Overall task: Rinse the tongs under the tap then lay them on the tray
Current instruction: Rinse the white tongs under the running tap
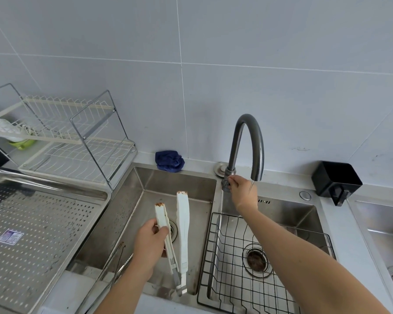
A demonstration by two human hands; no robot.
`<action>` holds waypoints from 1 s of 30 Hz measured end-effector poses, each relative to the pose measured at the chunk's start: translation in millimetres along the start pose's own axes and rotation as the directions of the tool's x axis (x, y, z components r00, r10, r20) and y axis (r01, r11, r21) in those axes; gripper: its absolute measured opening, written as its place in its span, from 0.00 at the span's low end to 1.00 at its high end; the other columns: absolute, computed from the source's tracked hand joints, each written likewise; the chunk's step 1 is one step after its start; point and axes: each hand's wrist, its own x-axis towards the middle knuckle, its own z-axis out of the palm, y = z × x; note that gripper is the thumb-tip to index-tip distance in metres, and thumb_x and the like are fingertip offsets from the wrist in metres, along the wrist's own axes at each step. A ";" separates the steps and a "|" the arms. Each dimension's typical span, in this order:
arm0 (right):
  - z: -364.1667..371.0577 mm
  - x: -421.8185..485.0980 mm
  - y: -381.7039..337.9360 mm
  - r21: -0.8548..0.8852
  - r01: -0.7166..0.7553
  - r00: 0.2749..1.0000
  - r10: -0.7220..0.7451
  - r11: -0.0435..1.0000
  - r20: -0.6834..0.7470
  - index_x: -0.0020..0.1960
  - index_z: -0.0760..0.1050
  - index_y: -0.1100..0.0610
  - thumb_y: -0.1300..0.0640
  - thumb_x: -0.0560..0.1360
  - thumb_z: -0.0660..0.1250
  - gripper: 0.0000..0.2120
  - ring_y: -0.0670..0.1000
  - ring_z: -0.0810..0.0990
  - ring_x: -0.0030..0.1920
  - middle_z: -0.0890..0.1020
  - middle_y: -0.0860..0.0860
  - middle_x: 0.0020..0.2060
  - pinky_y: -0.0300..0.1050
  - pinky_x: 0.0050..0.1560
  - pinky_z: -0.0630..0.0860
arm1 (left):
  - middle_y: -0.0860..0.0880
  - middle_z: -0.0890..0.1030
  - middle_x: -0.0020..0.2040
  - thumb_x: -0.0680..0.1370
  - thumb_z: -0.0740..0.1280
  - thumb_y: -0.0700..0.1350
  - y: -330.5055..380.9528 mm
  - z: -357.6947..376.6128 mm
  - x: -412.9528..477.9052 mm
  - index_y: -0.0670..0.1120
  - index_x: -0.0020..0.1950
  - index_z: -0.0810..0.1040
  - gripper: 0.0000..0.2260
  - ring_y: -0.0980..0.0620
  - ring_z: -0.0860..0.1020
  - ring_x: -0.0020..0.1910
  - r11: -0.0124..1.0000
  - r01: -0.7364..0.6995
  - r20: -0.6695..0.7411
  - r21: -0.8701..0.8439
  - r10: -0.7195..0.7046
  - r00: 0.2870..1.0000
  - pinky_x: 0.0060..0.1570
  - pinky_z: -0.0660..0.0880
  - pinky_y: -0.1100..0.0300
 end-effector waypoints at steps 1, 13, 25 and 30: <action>0.1 0.4 0.3 -0.011 -0.003 1.000 0.003 1.000 0.003 0.61 0.83 0.56 0.54 0.86 0.60 0.14 0.55 0.80 0.42 0.85 0.58 0.46 0.40 0.43 0.70 | 0.41 0.84 0.44 0.80 0.64 0.36 0.1 0.5 0.6 0.46 0.49 0.80 0.07 0.38 0.83 0.42 1.000 0.000 0.000 -0.001 0.000 1.000 0.29 0.81 0.53; -2.7 -4.4 5.9 0.065 0.038 0.998 -0.041 0.997 0.051 0.69 0.79 0.53 0.55 0.85 0.62 0.15 0.58 0.83 0.54 0.85 0.58 0.56 0.44 0.54 0.76 | 0.42 0.84 0.43 0.80 0.65 0.36 -1.3 4.1 2.2 0.47 0.47 0.80 0.08 0.40 0.83 0.41 1.000 -0.005 -0.011 0.003 0.005 1.000 0.28 0.81 0.54; -16.0 -14.9 3.4 0.370 -0.231 0.966 0.165 0.900 0.201 0.73 0.72 0.52 0.54 0.84 0.63 0.17 0.54 0.81 0.41 0.83 0.58 0.50 0.53 0.49 0.82 | 0.44 0.83 0.43 0.80 0.67 0.38 -8.1 7.2 -12.5 0.51 0.49 0.80 0.08 0.42 0.83 0.40 0.997 -0.042 -0.129 -0.070 0.032 0.991 0.26 0.80 0.56; -5.4 0.9 -17.5 0.490 -0.303 0.950 0.218 0.818 0.224 0.60 0.78 0.61 0.55 0.84 0.64 0.11 0.55 0.83 0.38 0.83 0.57 0.39 0.54 0.50 0.85 | 0.44 0.83 0.44 0.80 0.68 0.38 -12.1 2.5 -2.3 0.51 0.48 0.80 0.08 0.43 0.83 0.40 0.997 -0.041 -0.100 -0.064 0.034 0.994 0.27 0.80 0.55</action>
